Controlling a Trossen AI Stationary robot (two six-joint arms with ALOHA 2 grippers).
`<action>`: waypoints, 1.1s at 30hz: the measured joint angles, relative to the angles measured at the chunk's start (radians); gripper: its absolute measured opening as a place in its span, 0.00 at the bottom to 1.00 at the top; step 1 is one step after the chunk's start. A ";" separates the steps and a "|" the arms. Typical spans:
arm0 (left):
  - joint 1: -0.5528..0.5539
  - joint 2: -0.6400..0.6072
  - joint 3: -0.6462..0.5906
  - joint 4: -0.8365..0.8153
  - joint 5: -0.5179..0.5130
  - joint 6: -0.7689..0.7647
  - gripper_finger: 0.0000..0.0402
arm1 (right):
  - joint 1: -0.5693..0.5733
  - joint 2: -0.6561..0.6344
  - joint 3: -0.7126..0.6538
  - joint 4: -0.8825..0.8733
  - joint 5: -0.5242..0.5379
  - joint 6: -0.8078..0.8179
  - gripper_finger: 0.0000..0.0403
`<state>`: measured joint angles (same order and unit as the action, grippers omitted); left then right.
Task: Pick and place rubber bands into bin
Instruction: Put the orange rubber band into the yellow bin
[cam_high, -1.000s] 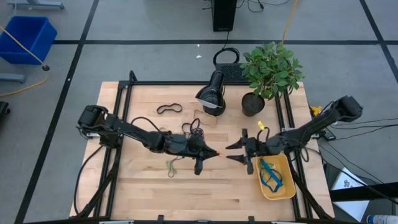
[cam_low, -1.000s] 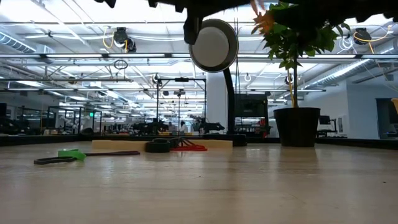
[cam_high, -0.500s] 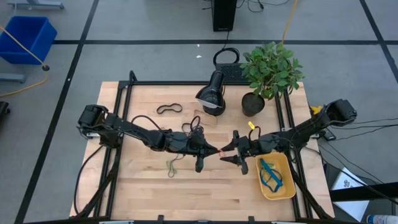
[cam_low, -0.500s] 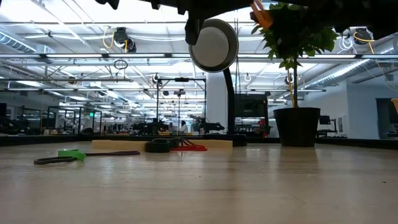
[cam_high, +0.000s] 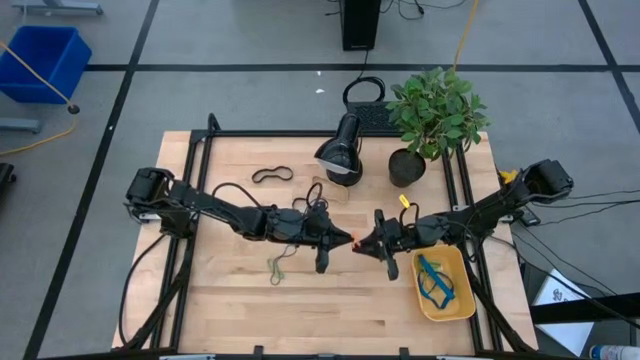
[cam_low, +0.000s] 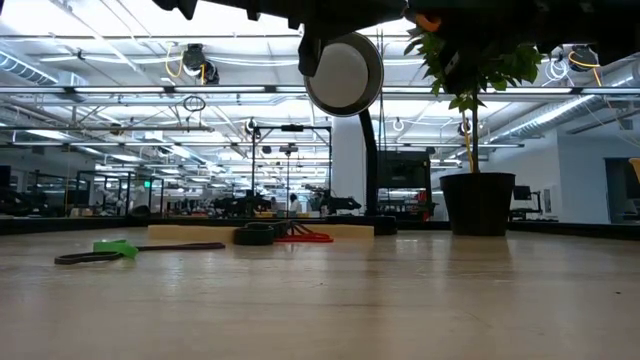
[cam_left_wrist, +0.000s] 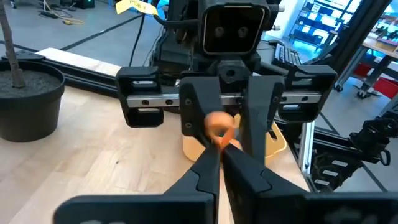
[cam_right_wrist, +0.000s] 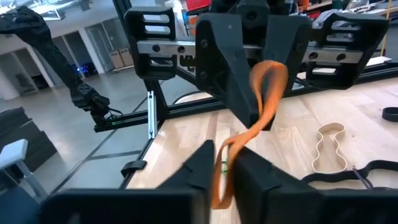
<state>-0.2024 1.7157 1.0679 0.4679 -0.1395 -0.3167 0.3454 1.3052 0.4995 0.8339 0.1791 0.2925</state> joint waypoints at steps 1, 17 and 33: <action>0.000 0.000 0.000 0.000 0.000 0.000 0.08 | 0.000 0.000 0.000 -0.002 0.000 -0.005 0.04; 0.000 0.000 0.000 0.000 0.000 -0.009 0.12 | 0.000 0.000 0.000 -0.017 0.000 -0.014 0.00; 0.001 -0.066 -0.002 -0.189 0.043 -0.030 0.48 | 0.000 -0.078 0.000 -0.100 0.000 -0.027 0.00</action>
<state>-0.2012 1.6492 1.0664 0.2789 -0.0967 -0.3467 0.3458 1.2274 0.4995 0.7340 0.1795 0.2660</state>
